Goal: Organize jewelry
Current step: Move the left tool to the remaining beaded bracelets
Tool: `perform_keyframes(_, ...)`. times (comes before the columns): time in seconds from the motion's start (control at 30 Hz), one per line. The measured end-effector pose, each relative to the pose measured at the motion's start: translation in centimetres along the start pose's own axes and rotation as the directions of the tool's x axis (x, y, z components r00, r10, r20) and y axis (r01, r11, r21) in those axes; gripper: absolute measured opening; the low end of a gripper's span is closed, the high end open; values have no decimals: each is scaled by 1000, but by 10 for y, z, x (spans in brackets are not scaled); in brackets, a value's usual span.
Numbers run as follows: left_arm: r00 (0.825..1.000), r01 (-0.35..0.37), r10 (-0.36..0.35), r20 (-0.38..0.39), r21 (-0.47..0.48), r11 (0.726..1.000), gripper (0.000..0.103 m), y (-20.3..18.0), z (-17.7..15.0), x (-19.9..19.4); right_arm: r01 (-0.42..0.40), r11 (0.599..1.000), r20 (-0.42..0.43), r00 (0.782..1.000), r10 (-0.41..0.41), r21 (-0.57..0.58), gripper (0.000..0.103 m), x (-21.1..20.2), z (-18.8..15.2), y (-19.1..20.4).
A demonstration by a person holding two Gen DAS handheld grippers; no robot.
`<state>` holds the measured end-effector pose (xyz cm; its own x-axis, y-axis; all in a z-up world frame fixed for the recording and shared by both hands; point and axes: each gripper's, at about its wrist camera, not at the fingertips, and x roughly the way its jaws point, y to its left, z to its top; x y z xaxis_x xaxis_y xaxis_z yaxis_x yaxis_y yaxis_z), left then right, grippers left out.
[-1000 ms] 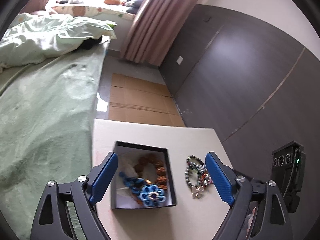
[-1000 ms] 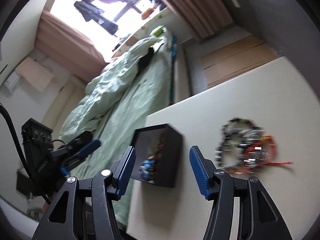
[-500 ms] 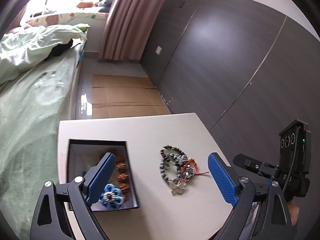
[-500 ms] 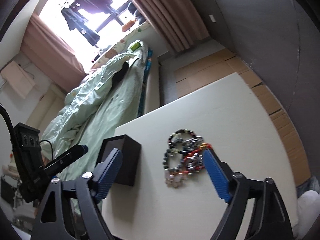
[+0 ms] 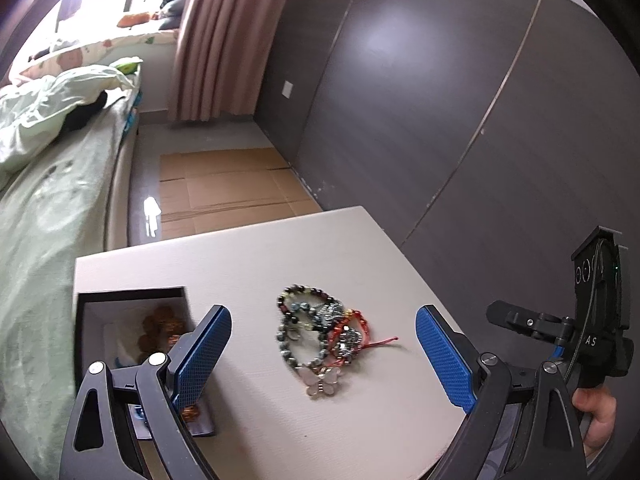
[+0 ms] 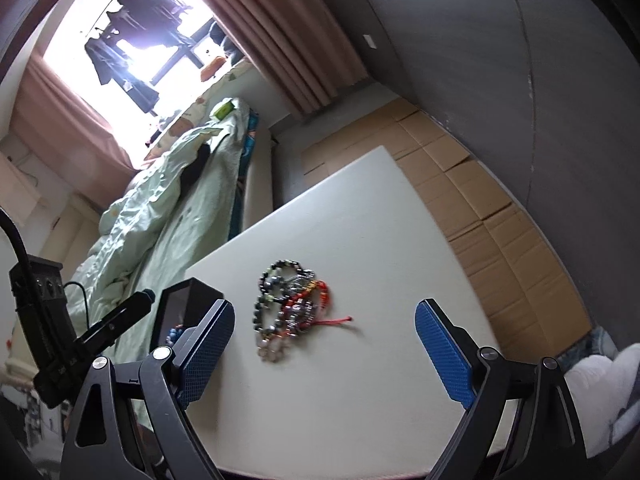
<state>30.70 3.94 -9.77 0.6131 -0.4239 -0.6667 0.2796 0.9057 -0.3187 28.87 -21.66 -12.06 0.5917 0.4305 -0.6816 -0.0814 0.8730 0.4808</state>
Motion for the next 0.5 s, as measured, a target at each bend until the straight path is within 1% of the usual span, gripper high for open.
perform_keyframes(0.13,1000,16,-16,-26,4,1000,93,-8,0,14,10,1000,-3,1000,-10,27,92,-5,-1,-12)
perform_keyframes(0.2,999,22,-22,-44,7,1000,88,-12,-1,21,14,999,-4,1000,-14,45,92,-6,-1,-19)
perform_keyframes(0.27,997,27,-26,-72,7,1000,77,-15,-2,30,21,997,-2,1000,-21,68,92,-7,0,-25)
perform_keyframes(0.3,996,24,-23,-84,9,1000,74,-17,-3,34,24,997,1,1000,-24,79,92,-8,0,-27)
perform_keyframes(0.37,993,12,-11,-114,13,1000,60,-19,-4,46,14,995,3,1000,-15,96,92,-9,1,-33)
perform_keyframes(0.4,991,8,-6,-133,13,1000,57,-19,-5,53,10,994,2,1000,-11,104,92,-8,1,-36)
perform_keyframes(0.47,987,8,-6,-159,11,1000,46,-20,-7,62,10,994,-1,1000,-10,112,92,-8,1,-38)
perform_keyframes(0.5,986,8,-6,-168,12,1000,44,-20,-8,65,10,994,-1,1000,-10,113,92,-7,1,-39)
